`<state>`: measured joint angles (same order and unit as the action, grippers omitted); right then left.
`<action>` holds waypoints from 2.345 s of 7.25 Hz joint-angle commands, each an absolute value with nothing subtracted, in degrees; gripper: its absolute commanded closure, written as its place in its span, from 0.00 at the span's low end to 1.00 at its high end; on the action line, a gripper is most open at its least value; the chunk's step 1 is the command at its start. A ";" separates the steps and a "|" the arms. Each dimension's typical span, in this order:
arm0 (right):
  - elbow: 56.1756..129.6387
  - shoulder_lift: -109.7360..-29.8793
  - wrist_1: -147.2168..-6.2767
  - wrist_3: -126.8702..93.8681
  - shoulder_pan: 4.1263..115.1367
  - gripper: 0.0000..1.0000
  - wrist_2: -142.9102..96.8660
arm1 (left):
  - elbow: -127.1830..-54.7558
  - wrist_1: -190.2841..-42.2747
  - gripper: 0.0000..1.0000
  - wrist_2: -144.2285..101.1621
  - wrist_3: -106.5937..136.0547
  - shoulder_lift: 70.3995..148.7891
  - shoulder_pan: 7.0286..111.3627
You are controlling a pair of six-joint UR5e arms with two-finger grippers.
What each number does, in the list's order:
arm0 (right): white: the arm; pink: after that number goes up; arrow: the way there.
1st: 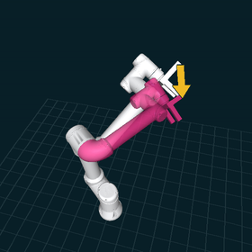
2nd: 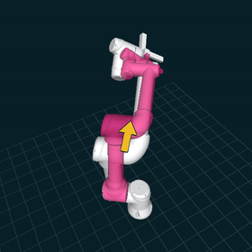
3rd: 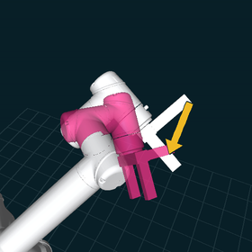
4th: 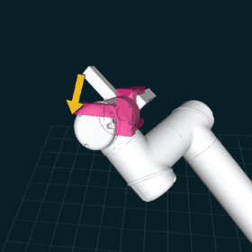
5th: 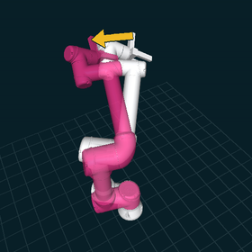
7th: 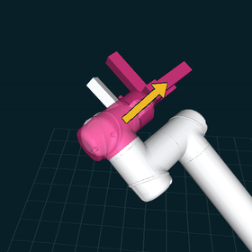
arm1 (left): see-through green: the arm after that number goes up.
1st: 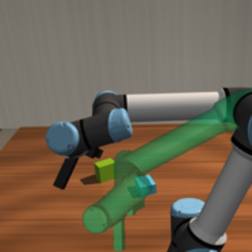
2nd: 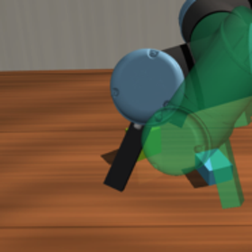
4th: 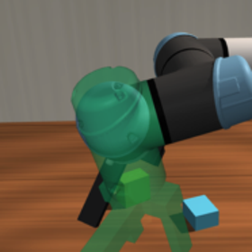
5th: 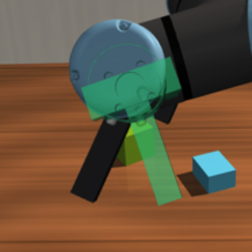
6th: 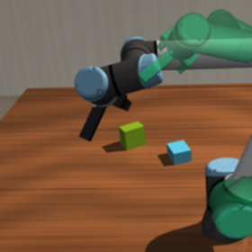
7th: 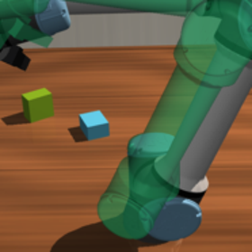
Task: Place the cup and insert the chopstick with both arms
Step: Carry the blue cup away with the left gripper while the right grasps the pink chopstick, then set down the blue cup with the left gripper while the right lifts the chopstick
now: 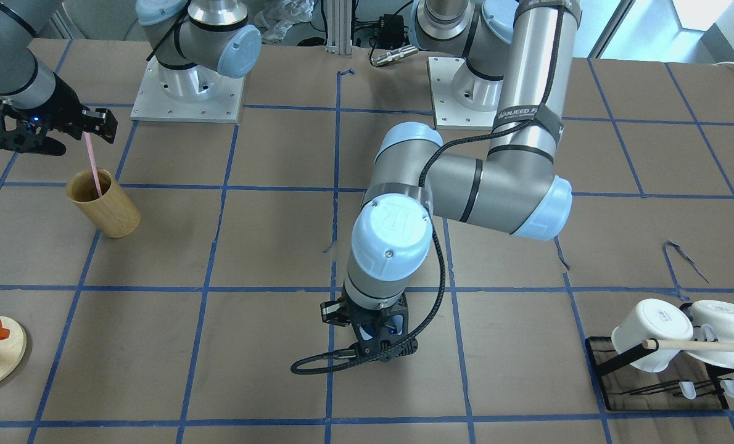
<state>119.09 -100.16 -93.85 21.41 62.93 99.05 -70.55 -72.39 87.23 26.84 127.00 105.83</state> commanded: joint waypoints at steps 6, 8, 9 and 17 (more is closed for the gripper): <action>114.80 -99.67 -91.08 22.24 63.02 0.89 98.01 | -58.54 -81.82 1.00 88.86 35.95 134.83 110.83; 114.35 -99.75 -89.91 22.24 63.02 0.96 97.56 | -58.10 -81.74 1.00 85.27 36.12 134.39 110.74; 112.95 -99.93 -88.17 22.24 63.02 0.99 97.30 | -57.49 -81.83 1.00 84.82 36.12 134.30 110.66; 97.40 -99.58 -70.26 23.73 63.11 1.00 94.75 | -59.49 -81.56 0.39 84.90 32.98 132.81 109.00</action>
